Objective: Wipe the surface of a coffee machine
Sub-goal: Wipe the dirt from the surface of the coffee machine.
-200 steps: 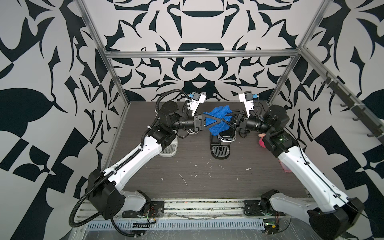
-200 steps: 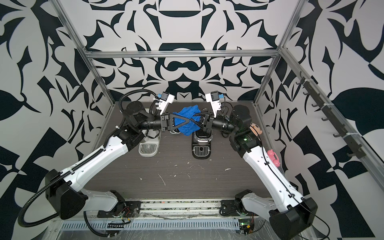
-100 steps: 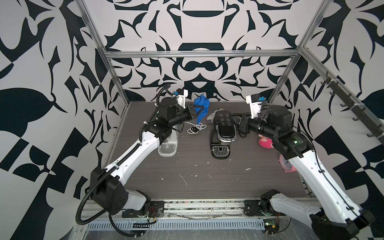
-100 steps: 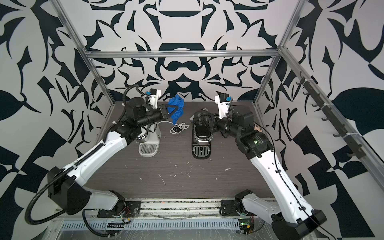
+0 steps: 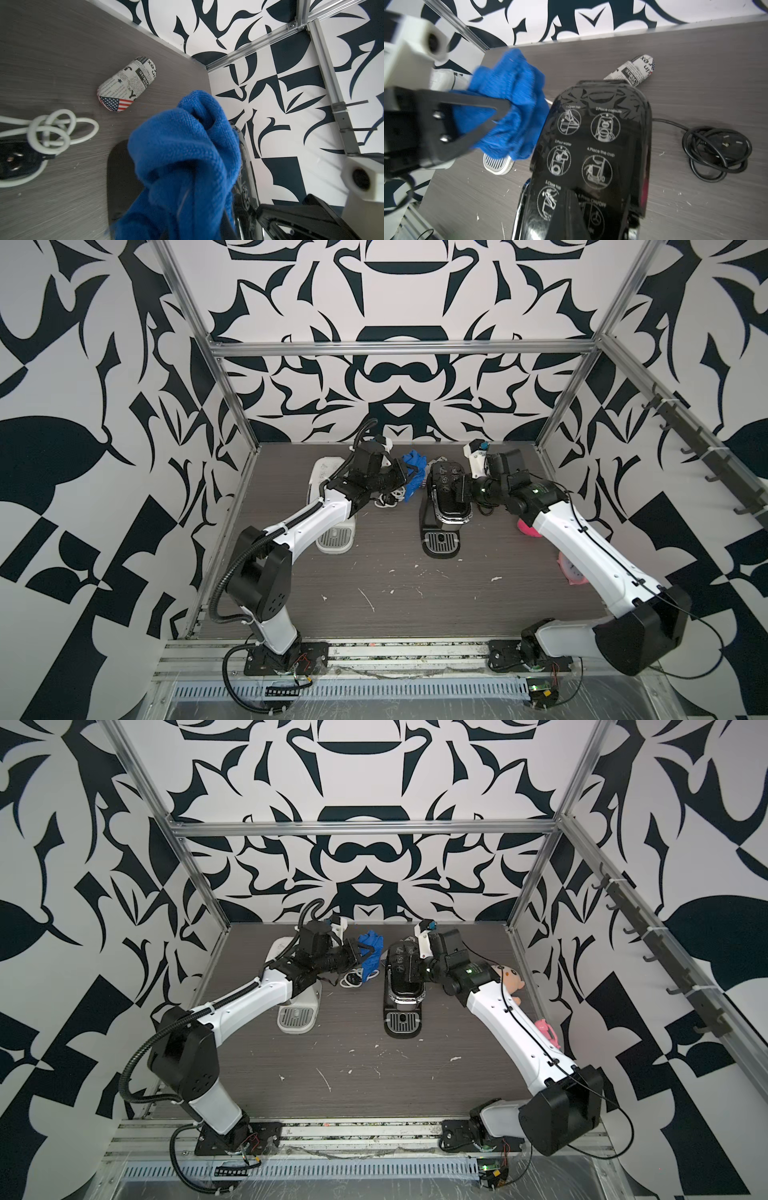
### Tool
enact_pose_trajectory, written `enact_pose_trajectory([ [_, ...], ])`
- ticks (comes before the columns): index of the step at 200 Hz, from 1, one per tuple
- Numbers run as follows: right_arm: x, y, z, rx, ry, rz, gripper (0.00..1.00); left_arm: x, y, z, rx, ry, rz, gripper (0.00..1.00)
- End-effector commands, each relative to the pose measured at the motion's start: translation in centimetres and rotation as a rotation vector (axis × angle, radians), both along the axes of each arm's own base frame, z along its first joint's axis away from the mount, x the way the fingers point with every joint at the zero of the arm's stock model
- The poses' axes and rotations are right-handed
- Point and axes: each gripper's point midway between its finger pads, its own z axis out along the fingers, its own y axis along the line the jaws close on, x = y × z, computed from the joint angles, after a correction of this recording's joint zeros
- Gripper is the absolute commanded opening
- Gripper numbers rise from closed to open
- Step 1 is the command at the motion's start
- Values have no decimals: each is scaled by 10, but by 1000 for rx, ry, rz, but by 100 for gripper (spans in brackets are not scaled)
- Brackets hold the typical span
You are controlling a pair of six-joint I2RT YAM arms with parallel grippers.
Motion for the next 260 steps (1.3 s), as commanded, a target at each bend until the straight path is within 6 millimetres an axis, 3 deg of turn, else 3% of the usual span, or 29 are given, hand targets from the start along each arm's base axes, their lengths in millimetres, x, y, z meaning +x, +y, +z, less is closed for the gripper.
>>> enact_pose_trajectory([
  [1,-12,-10,-48,-72,128,-20,0,-3,-23,7,-95,30,-29,0],
  [22,-16,-10,-58,-69,151,-19,0,-8,-29,-12,-100,79,-21,0],
  [73,-21,-5,-77,-26,188,-15,0,-24,-37,-81,-83,254,45,0],
  [116,-24,-4,-83,-17,206,-14,0,-39,-46,-125,-71,397,57,0],
  [161,-28,-4,-84,-2,216,-21,0,-42,-38,-142,-91,479,123,0],
  [260,-30,-1,-86,20,237,-16,0,-45,-32,-139,-121,505,152,0],
])
